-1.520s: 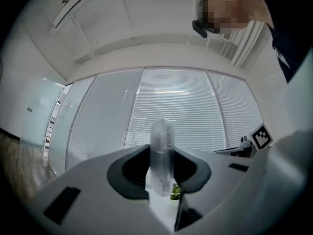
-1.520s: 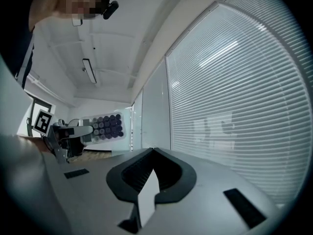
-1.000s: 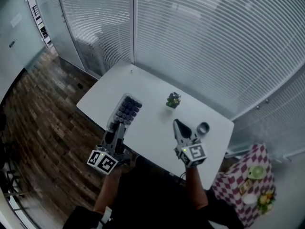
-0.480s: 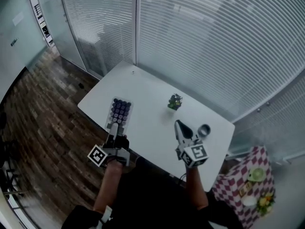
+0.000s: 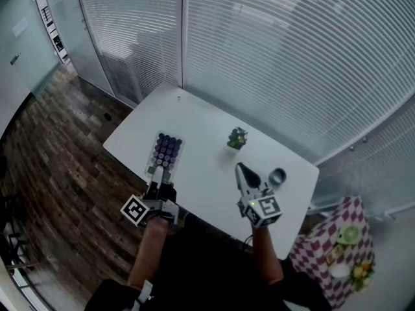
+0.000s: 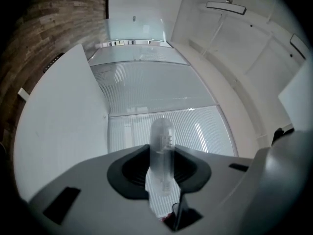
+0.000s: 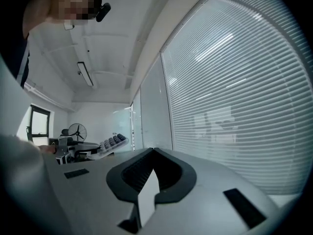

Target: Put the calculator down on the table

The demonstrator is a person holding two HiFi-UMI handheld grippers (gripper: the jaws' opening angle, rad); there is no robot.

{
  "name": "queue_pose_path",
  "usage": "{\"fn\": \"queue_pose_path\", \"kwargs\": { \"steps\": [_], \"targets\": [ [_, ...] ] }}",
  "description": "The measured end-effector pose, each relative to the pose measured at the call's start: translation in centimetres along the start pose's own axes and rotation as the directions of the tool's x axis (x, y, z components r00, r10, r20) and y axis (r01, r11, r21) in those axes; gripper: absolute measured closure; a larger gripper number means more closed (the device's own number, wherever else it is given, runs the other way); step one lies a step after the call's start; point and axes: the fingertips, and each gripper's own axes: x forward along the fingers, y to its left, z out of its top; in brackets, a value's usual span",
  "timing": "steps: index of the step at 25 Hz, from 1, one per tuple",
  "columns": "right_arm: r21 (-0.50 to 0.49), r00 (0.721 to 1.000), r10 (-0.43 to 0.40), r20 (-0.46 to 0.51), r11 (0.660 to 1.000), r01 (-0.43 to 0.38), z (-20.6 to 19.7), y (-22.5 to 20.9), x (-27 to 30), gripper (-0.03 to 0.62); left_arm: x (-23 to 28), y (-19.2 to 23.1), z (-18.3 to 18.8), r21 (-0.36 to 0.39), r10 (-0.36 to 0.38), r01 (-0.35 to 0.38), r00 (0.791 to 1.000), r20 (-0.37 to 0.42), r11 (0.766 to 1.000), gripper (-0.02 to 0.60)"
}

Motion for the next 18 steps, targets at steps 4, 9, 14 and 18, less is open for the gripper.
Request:
{"fn": "queue_pose_path", "kwargs": {
  "steps": [4, 9, 14, 18],
  "targets": [
    [-0.017, 1.0, -0.016, 0.0, 1.0, 0.016, -0.6, -0.8, 0.5, 0.588, 0.7, 0.1, 0.1, -0.006, -0.003, 0.003, 1.0, -0.011, 1.0, 0.48],
    [-0.008, 0.999, -0.033, 0.002, 0.999, 0.033, -0.4, -1.1, 1.1, 0.588, 1.6, 1.6, 0.5, 0.003, 0.023, -0.022, 1.0, -0.02, 1.0, 0.48],
    [-0.015, 0.999, -0.036, 0.006, 0.999, 0.036, 0.1, -0.9, 1.6, 0.588, 2.4, 3.7, 0.6, -0.01, 0.046, -0.047, 0.998, -0.032, 0.999, 0.48],
    [-0.019, 1.0, -0.029, 0.004, 0.999, 0.029, -0.2, -1.0, 1.8, 0.588, 3.0, 5.8, 0.2, -0.012, 0.071, -0.072, 0.996, -0.049, 0.997, 0.48]
  ]
}}
